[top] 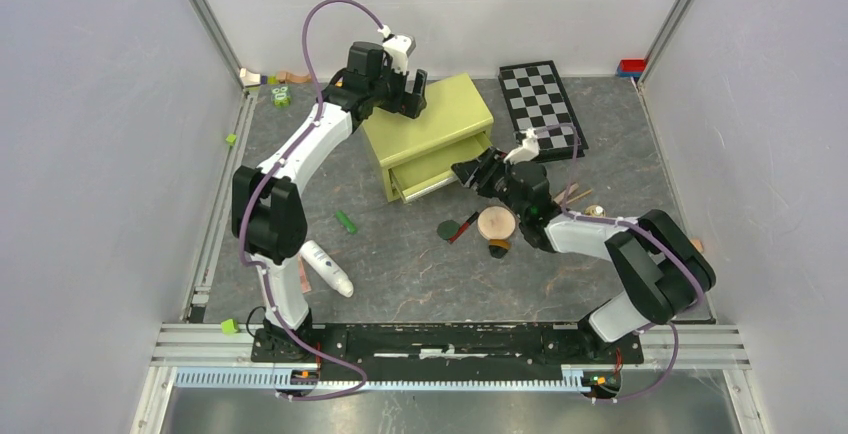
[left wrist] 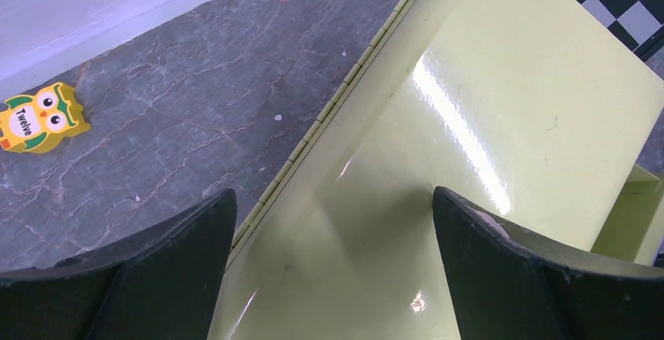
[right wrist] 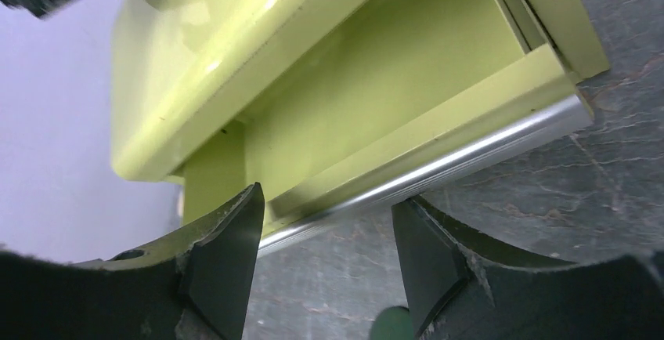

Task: Organize the makeup
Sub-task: Open the drawer in the storage box.

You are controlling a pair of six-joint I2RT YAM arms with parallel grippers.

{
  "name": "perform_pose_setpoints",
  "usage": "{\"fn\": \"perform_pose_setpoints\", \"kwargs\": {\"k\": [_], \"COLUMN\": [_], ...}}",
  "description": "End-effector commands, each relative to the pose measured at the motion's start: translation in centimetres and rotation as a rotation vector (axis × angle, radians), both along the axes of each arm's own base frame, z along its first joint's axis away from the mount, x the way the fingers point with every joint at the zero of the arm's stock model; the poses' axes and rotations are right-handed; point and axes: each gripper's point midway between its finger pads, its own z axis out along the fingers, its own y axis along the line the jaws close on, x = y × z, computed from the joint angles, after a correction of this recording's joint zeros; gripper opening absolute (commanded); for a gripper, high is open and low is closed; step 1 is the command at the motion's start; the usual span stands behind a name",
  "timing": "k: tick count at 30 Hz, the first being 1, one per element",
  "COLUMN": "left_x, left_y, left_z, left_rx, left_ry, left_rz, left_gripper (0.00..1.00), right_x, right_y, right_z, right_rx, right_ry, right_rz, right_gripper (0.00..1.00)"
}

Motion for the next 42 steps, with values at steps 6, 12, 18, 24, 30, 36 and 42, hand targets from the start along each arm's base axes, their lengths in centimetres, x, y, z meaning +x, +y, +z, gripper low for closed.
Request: {"fn": "perform_pose_setpoints", "kwargs": {"k": [6,12,18,24,30,36,42], "left_x": [-0.9,-0.9,-1.1,-1.3,-1.3,-1.3,-1.2], "left_y": [2.5,2.7,2.4,2.3,2.2,2.1,2.0], "left_z": [-1.7,-1.5,-1.9,-2.0,-1.9,-2.4,-2.7], "left_rx": [0.098,0.105,0.126,0.137,0.137,0.140,0.140], "left_ry": [0.065,0.063,0.071,0.072,0.070,0.079,0.087], "left_rz": [0.071,0.085,0.078,0.076,0.072,0.070,0.072], "left_gripper": [1.00,1.00,1.00,1.00,1.00,1.00,1.00], "right_x": [1.9,3.4,4.7,5.4,6.3,5.5,4.3], "right_y": [-2.0,-2.2,-1.8,-1.0,1.0,2.6,2.3], "right_z": [0.3,3.2,5.8,6.5,5.1,2.3,1.9], "right_rx": [-0.498,-0.698,-0.804,-0.815,-0.822,-0.796,-0.838], "right_ry": [-0.053,-0.130,-0.165,-0.186,-0.165,-0.121,-0.116], "right_rz": [0.047,0.110,0.162,0.189,0.281,0.376,0.385], "right_gripper": [0.65,0.58,0.63,0.59,0.40,0.38,0.36]}}
